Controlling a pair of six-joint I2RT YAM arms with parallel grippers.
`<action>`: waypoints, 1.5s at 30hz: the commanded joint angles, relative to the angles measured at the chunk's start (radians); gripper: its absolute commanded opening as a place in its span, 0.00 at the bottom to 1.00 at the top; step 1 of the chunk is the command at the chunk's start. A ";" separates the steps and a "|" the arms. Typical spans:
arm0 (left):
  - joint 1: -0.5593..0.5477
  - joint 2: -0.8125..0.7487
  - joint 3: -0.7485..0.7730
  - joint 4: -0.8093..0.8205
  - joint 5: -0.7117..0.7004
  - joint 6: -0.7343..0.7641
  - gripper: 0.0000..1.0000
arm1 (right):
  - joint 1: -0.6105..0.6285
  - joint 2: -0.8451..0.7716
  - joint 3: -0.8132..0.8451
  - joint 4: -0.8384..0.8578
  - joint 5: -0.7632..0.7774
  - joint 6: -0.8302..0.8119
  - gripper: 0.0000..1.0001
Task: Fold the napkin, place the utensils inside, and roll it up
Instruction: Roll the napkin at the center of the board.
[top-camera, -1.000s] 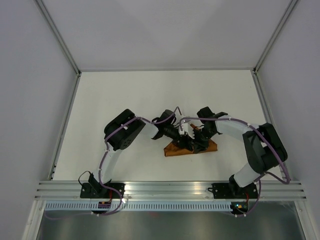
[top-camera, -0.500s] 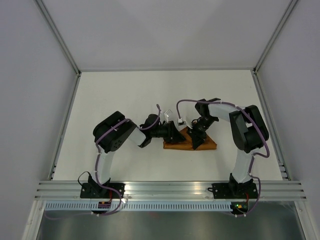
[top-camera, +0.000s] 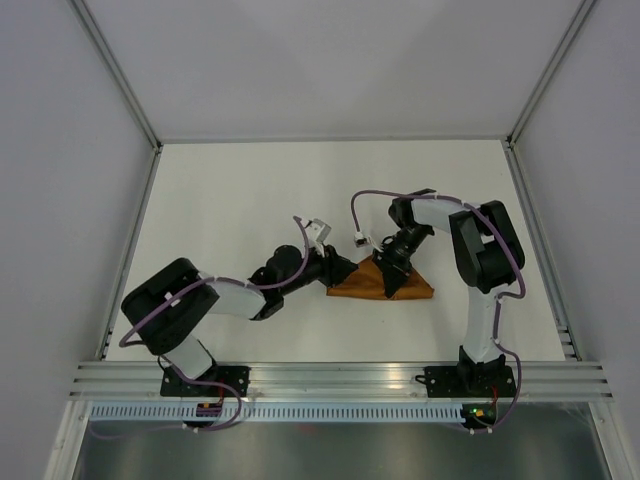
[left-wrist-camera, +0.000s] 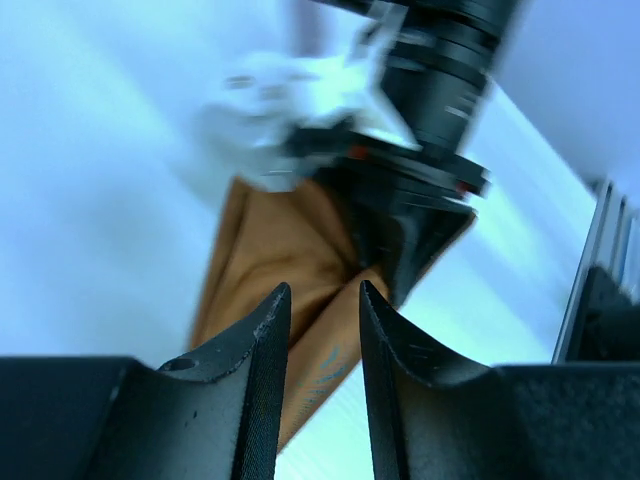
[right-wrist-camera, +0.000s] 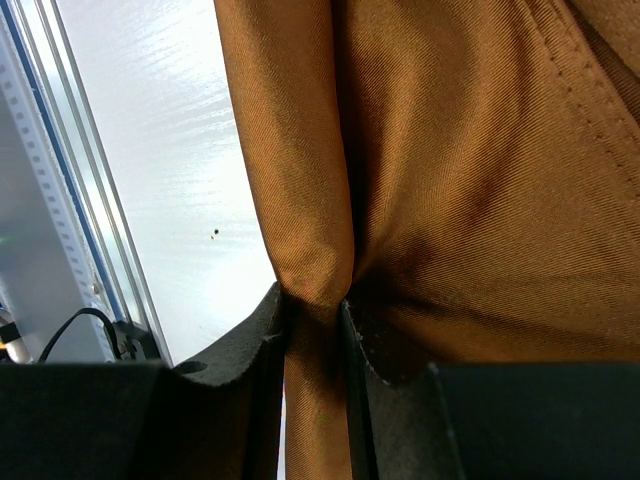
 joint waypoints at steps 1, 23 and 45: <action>-0.121 -0.080 0.060 -0.150 -0.117 0.453 0.39 | -0.009 0.077 -0.004 0.138 0.121 -0.073 0.14; -0.395 0.151 0.352 -0.527 -0.213 1.075 0.56 | -0.017 0.122 0.048 0.082 0.107 -0.070 0.14; -0.402 0.314 0.478 -0.708 -0.216 1.081 0.19 | -0.023 0.126 0.054 0.081 0.107 -0.051 0.16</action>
